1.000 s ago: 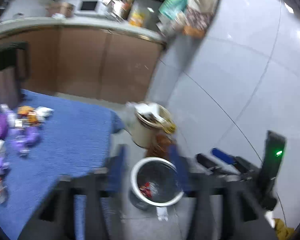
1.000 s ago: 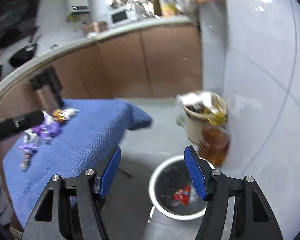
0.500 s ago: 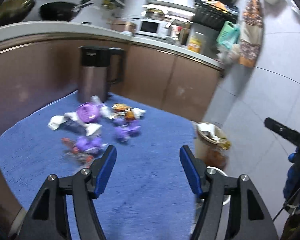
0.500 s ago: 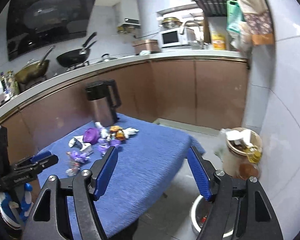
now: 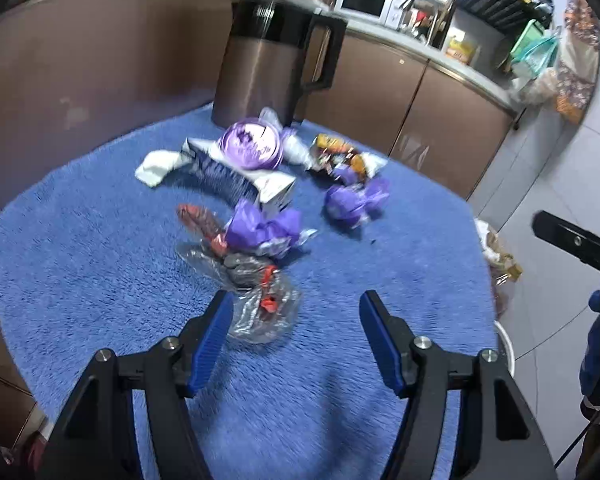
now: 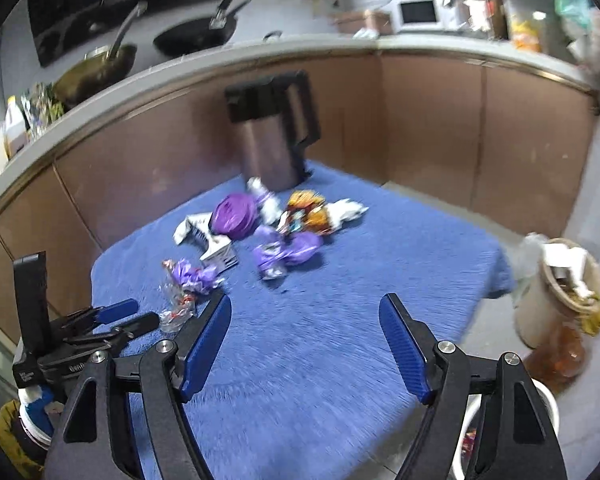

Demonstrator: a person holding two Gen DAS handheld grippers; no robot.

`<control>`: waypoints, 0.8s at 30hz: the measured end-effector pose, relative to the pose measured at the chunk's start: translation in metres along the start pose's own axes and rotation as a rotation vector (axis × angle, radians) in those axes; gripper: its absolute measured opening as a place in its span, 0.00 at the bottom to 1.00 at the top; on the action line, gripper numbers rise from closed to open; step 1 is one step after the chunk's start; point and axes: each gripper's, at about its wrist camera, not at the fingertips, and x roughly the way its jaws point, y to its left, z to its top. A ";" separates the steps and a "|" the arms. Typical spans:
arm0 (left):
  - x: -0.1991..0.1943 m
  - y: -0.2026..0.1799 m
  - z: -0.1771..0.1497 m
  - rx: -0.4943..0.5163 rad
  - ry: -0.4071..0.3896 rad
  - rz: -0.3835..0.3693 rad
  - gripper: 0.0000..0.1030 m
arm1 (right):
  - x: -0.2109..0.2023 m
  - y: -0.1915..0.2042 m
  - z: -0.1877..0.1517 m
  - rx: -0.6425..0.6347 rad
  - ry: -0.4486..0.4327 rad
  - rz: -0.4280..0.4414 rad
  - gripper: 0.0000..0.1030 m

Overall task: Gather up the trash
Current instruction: 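Grasp purple candy wrapper with right gripper while left gripper grasps clear plastic wrapper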

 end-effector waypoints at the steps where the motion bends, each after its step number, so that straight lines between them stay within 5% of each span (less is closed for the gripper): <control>1: 0.009 0.002 0.001 0.001 0.014 0.008 0.62 | 0.013 0.004 0.002 -0.010 0.016 0.010 0.73; 12: 0.056 0.015 0.002 -0.019 0.097 0.060 0.59 | 0.135 0.046 0.029 -0.090 0.113 0.064 0.73; 18: 0.054 0.018 0.001 -0.037 0.083 0.079 0.43 | 0.172 0.053 0.037 -0.144 0.126 0.033 0.73; 20: 0.051 0.021 0.000 -0.052 0.076 0.082 0.33 | 0.183 0.053 0.036 -0.155 0.150 0.017 0.70; 24: 0.047 0.026 -0.002 -0.085 0.072 0.073 0.16 | 0.198 0.046 0.028 -0.139 0.200 0.001 0.37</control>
